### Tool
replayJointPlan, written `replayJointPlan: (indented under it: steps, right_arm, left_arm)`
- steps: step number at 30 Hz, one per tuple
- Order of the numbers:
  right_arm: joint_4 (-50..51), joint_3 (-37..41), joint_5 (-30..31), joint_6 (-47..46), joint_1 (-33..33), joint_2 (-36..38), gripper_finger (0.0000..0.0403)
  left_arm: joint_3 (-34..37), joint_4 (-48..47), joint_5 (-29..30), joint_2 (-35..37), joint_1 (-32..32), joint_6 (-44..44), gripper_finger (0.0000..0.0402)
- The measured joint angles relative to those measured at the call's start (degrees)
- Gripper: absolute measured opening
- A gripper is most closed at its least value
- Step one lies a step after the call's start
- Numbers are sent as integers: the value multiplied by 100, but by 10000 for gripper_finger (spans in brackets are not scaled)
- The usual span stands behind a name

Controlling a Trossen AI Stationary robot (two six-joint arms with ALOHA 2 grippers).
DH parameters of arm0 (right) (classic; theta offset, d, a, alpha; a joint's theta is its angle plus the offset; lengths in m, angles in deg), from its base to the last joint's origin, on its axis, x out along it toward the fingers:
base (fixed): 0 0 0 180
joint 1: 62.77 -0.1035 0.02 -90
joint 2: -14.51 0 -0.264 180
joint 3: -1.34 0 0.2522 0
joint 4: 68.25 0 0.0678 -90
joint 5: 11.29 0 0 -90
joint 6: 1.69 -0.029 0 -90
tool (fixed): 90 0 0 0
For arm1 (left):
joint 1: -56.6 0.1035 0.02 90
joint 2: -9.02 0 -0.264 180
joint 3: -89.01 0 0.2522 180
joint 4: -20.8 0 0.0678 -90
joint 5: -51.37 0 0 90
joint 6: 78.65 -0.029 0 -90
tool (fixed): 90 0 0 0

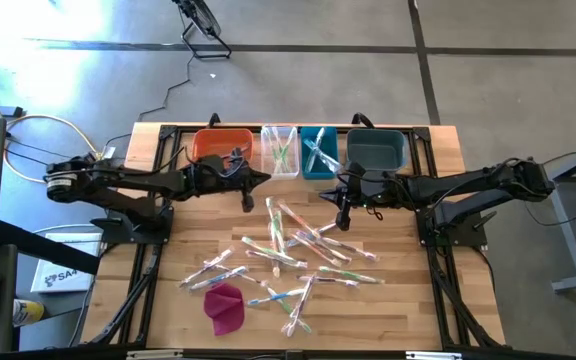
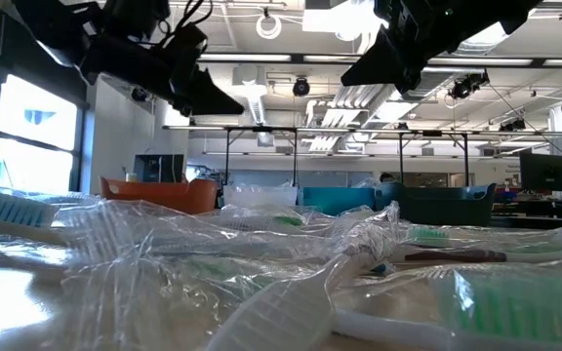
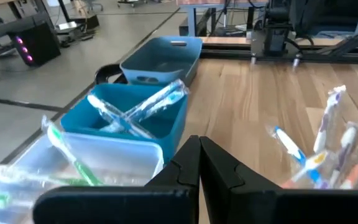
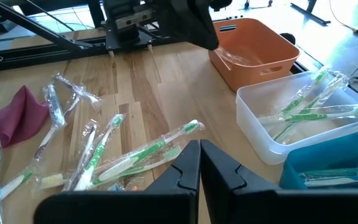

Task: Pick & Place Toothbrushes
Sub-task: Put the purple toothbrush into the green bin

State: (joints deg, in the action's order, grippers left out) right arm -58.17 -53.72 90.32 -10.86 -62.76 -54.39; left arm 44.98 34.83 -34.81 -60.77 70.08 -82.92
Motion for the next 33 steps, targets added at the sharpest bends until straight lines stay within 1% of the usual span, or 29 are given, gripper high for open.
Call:
replayJointPlan:
  steps: [4,7,33]
  right_arm:
    - [0,0,0,-1,-1,0,4]
    - [2,0,0,-1,0,0,4]
    - [2,0,0,-2,0,0,4]
  left_arm:
    - [359,415,-4,229,0,66,0]
    - [485,542,-6,319,0,68,0]
    - [490,531,-20,334,0,110,0]
